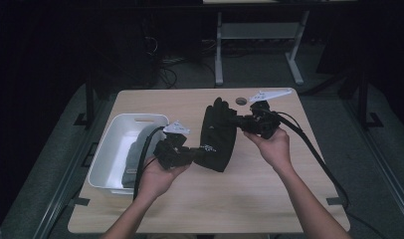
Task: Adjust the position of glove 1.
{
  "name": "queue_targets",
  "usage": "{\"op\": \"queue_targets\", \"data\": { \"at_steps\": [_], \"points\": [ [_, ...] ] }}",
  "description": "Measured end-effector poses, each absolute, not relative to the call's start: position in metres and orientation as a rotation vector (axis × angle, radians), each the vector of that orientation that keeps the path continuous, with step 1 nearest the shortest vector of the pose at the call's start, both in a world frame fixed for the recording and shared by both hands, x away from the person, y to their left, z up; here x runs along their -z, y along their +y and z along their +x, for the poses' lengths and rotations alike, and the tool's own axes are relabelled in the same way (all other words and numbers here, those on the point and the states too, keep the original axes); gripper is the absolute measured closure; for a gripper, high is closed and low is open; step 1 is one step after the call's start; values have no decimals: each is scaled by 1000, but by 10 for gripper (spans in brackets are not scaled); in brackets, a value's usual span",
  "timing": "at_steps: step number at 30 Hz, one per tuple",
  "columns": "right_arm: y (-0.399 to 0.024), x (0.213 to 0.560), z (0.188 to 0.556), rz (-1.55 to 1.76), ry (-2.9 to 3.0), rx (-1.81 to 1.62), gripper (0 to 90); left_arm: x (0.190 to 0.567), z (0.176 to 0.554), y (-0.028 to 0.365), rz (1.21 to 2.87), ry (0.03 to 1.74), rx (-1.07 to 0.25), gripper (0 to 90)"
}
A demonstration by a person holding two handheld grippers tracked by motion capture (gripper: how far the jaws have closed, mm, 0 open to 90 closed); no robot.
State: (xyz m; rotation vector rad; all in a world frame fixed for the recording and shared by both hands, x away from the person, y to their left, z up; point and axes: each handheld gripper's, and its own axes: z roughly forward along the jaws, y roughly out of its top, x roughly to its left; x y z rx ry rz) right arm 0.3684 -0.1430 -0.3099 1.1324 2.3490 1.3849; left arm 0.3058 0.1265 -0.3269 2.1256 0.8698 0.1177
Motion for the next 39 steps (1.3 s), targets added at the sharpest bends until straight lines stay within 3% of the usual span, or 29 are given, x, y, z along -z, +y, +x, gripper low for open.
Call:
{"op": "queue_targets", "data": {
  "at_steps": [39],
  "points": [
    [-69,283,383,1012,2396,-1467,811,309,300,197,2066,960,-197,819]
  ]
}}
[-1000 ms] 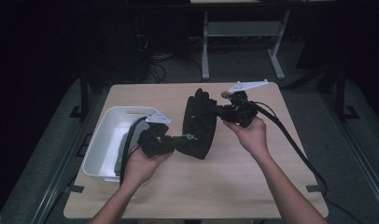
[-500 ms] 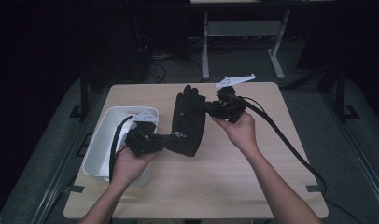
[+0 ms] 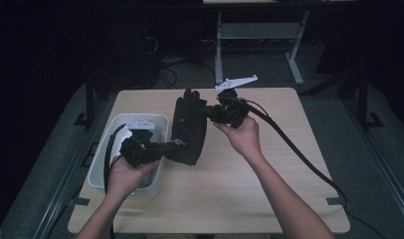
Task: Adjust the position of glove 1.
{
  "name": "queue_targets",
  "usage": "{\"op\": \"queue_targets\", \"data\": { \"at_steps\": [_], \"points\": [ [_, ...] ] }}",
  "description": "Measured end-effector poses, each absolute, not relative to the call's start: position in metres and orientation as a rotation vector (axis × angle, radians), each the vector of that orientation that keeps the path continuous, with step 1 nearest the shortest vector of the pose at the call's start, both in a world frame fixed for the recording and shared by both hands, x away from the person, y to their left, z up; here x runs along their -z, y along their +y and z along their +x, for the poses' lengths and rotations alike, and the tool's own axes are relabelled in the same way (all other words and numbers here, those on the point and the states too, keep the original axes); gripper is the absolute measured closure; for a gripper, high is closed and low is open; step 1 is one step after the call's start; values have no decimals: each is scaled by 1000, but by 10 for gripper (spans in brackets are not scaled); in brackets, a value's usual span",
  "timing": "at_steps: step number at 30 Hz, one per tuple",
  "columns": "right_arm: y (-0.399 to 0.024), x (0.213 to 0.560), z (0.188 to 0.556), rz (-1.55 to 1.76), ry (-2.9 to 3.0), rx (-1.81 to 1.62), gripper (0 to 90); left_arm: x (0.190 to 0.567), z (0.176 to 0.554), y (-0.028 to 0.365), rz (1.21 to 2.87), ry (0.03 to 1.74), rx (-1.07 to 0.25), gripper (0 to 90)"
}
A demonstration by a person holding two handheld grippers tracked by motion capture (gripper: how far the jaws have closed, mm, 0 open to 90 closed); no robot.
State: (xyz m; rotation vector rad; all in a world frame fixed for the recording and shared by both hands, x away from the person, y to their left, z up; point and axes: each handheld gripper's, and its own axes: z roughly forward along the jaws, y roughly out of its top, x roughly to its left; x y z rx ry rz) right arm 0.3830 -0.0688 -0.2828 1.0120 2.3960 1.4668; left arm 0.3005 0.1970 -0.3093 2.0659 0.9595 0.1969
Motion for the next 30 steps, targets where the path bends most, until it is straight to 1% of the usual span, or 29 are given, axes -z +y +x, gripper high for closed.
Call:
{"op": "queue_targets", "data": {
  "at_steps": [15,30],
  "points": [
    [-39,285,388,975,2415,-1480,811,313,297,223,2042,1009,-212,820],
    [-8,297,396,992,2439,-1545,811,321,293,253,2031,1071,-231,820]
  ]
}}
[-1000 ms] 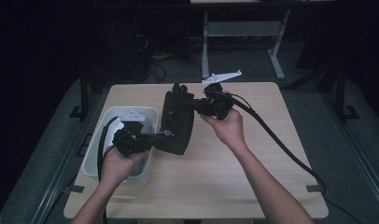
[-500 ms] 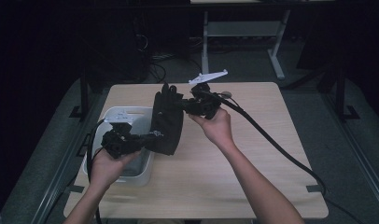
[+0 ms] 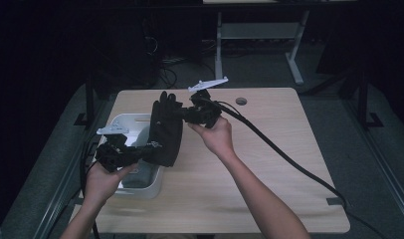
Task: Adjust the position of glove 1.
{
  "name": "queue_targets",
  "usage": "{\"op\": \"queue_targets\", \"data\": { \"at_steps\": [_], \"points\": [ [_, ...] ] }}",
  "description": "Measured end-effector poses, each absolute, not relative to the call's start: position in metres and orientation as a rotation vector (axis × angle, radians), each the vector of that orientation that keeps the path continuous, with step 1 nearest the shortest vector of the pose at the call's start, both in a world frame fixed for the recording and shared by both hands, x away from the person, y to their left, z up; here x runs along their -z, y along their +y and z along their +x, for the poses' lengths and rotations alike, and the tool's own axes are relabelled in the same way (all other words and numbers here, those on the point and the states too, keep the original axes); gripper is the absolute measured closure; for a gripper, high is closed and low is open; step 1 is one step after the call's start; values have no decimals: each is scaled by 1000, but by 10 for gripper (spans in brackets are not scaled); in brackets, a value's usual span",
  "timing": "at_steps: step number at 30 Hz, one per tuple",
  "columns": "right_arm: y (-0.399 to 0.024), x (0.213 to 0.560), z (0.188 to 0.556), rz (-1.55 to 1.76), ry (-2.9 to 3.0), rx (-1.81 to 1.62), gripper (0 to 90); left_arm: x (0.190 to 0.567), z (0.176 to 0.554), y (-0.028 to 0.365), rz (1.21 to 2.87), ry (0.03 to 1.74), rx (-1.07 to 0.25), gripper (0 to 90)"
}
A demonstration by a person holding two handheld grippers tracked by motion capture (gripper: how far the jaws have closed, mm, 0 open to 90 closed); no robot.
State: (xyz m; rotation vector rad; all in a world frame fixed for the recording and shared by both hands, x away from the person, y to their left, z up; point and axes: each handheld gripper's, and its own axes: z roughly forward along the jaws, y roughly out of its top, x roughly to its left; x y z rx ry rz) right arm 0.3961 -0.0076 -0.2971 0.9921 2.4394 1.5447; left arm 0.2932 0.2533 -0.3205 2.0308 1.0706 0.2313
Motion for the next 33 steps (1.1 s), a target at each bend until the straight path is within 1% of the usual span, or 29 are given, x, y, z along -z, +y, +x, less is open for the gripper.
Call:
{"op": "queue_targets", "data": {
  "at_steps": [3,10,14,25,33],
  "points": [
    [2,301,397,981,2445,-1546,811,322,292,257,2035,1085,-237,820],
    [26,306,400,965,2462,-1557,811,329,290,280,2014,1137,-245,820],
    [33,315,404,992,2472,-1577,811,332,289,288,2016,1150,-252,820],
    [50,342,410,1026,2488,-1600,811,346,289,300,2050,1193,-274,820],
    [59,361,412,1044,2511,-1568,810,359,291,304,2071,1232,-258,820]
  ]
}}
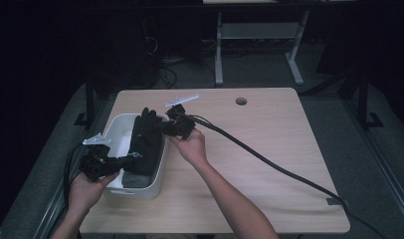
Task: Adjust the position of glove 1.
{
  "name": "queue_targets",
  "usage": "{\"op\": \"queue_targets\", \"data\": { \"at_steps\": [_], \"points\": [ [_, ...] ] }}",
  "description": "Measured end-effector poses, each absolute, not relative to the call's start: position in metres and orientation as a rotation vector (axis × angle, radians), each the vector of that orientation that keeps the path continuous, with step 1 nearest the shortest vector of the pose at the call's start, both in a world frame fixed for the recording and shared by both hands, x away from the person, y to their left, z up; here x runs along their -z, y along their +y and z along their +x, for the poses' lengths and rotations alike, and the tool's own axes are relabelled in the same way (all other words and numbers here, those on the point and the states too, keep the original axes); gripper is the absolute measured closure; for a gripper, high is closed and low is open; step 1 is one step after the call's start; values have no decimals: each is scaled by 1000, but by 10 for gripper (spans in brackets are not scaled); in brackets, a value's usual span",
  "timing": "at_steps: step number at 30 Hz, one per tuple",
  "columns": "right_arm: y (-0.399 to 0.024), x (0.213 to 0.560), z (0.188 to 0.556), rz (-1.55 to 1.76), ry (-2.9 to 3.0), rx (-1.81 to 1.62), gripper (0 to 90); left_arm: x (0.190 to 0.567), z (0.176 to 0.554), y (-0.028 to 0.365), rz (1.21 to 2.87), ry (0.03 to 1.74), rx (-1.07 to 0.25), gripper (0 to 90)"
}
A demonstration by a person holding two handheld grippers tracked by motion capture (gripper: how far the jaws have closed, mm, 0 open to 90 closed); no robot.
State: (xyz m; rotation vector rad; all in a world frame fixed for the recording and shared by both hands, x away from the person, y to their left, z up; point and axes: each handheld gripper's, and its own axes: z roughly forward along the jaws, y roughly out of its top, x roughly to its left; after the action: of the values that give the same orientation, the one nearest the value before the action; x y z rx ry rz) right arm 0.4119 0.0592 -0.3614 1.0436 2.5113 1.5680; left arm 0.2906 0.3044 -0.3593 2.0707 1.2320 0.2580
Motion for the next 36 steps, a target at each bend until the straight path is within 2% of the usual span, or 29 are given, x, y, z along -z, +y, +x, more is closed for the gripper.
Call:
{"op": "queue_targets", "data": {
  "at_steps": [8,12,13,14,15,17,23,36],
  "points": [
    [66,377,413,1058,2555,-1519,802,367,291,306,2088,1260,-246,818],
    [67,381,414,1050,2575,-1483,759,369,291,304,2097,1266,-237,807],
    [66,382,415,1043,2576,-1471,738,370,291,305,2100,1266,-237,800],
    [66,381,415,1048,2570,-1467,682,370,291,305,2098,1267,-238,757],
    [65,381,416,1045,2574,-1463,666,369,291,306,2095,1271,-236,716],
    [64,379,417,1052,2581,-1464,632,366,292,306,2091,1267,-238,715],
    [59,374,415,1020,2578,-1430,609,359,292,305,2065,1263,-256,644],
    [48,357,412,978,2560,-1403,533,347,291,303,2031,1218,-288,601]
  ]
}}
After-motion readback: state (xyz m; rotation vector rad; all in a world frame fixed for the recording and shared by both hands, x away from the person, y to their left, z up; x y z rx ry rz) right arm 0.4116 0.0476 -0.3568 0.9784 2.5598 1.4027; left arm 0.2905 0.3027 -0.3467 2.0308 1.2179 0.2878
